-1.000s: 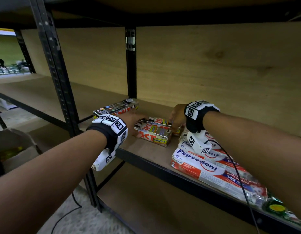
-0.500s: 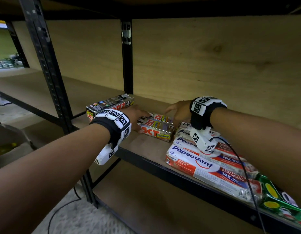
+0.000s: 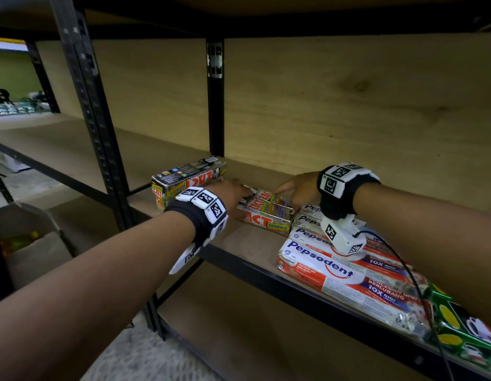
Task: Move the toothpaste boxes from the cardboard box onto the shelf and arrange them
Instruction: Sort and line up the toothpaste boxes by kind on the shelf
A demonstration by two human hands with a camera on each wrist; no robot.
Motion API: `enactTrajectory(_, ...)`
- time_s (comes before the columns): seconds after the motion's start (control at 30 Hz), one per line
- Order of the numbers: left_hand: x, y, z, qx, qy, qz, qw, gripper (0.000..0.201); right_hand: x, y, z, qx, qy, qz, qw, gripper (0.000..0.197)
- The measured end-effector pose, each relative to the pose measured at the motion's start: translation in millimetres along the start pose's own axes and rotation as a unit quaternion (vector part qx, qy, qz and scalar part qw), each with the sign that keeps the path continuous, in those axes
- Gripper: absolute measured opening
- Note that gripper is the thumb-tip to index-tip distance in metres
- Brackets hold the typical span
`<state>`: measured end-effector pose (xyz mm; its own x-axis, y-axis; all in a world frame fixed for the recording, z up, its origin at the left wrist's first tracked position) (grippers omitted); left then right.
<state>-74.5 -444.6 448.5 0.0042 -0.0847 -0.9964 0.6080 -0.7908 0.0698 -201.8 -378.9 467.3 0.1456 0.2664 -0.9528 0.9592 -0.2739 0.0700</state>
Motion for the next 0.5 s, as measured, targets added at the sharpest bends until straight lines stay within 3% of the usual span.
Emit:
enactTrajectory(0.1,1,-1,-4,-0.002,0.011,0.021,1.0,0.068,-5,5,-8,0.006,-0.009,-0.029,1.0,0.054)
enactTrajectory(0.23,-20,11,-15,-0.018,-0.025,0.042,0.999,0.052,-15,17,-17,-0.009,-0.038,-0.043,0.998,0.048)
enactTrajectory(0.37,-45,45,-36,-0.092,-0.063,0.062,0.992,0.036,-10,33,-17,-0.04,-0.032,-0.036,0.998,0.048)
enactTrajectory(0.5,-59,83,-62,-0.19,-0.083,0.093,0.974,0.056,3,44,-20,-0.056,0.006,-0.077,0.995,0.058)
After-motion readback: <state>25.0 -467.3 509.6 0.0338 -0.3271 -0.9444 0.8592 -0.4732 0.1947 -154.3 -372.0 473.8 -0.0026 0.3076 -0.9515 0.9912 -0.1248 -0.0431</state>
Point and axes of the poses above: each hand's wrist, its own z-axis towards the middle knuckle, its own x-axis out of the palm, y = z × x, the point moved 10 cm from there along z, towards the middle knuckle, and after that the axes turned 2 degrees about x, right-handed, at the moved point
